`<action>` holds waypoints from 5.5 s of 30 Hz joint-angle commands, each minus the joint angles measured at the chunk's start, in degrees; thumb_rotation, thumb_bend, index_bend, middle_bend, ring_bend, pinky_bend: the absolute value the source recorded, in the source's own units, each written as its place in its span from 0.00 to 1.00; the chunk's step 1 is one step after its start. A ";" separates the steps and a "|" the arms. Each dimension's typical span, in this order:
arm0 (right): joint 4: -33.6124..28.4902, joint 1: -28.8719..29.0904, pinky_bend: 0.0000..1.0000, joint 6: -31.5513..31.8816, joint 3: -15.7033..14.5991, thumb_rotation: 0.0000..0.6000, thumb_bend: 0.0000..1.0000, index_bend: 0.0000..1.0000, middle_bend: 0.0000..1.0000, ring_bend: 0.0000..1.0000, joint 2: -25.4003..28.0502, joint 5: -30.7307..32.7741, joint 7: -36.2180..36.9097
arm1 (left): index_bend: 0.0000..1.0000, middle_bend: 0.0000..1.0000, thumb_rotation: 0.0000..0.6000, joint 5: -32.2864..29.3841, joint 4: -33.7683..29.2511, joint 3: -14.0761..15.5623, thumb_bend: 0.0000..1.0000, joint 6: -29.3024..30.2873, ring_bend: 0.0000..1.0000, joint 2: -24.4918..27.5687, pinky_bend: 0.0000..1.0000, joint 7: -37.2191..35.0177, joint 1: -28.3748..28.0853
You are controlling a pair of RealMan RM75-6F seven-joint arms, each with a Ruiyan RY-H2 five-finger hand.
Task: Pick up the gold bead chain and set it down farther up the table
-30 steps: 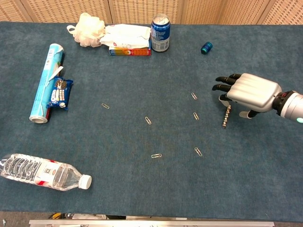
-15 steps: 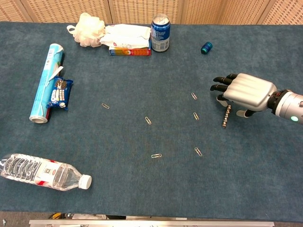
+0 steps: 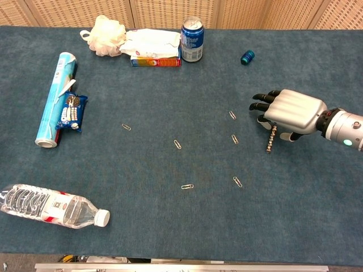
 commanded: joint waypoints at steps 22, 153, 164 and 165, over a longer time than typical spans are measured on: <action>0.55 0.49 0.23 -0.33 -0.24 1.00 0.26 0.51 0.16 0.07 -0.65 0.86 -0.25 | 0.50 0.45 1.00 0.06 -0.10 0.01 0.14 0.03 0.33 0.10 0.51 0.02 0.07; -17.36 4.41 0.23 0.47 7.07 1.00 0.26 0.58 0.16 0.07 3.96 6.32 -15.83 | 0.50 0.45 1.00 0.82 -0.05 -0.13 0.14 1.29 0.33 0.96 0.51 -1.99 0.80; -14.42 5.60 0.23 -1.02 7.96 1.00 0.26 0.58 0.16 0.07 2.15 8.35 -15.86 | 0.50 0.45 1.00 0.72 -0.08 -0.14 0.14 1.18 0.33 0.97 0.51 -1.98 0.78; -14.13 5.71 0.23 -1.12 8.07 1.00 0.26 0.58 0.16 0.07 1.94 8.54 -15.82 | 0.50 0.45 1.00 0.68 -0.09 -0.16 0.14 1.19 0.33 0.99 0.51 -2.00 0.79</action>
